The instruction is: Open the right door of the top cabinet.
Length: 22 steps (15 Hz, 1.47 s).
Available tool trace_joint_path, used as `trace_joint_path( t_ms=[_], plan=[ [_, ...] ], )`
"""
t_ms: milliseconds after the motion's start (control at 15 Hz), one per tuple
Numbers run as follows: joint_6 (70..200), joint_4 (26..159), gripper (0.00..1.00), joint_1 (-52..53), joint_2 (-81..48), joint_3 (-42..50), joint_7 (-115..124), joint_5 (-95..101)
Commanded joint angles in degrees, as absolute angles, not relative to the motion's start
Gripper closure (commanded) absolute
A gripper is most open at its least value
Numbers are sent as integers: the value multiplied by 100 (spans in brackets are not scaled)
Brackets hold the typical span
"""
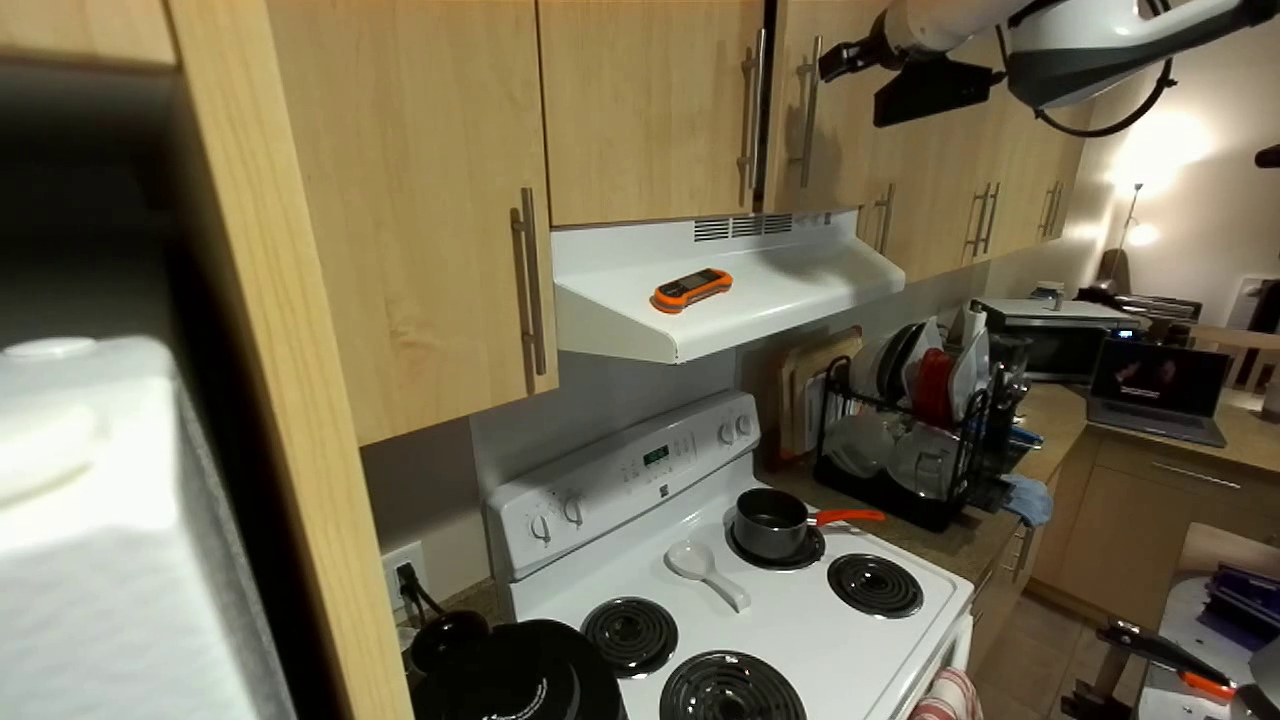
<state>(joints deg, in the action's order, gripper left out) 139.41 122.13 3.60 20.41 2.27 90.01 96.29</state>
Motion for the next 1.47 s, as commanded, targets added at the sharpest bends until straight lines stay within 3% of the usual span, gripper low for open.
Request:
trace_joint_path(
  t_ms=[0,667,1400],
  plan=[
    [13978,12512,0,260,2526,308,8540,9430],
    [14299,12921,0,480,2362,282,8718,9343],
    [14264,12126,0,407,1162,192,9681,10267]
  ],
)
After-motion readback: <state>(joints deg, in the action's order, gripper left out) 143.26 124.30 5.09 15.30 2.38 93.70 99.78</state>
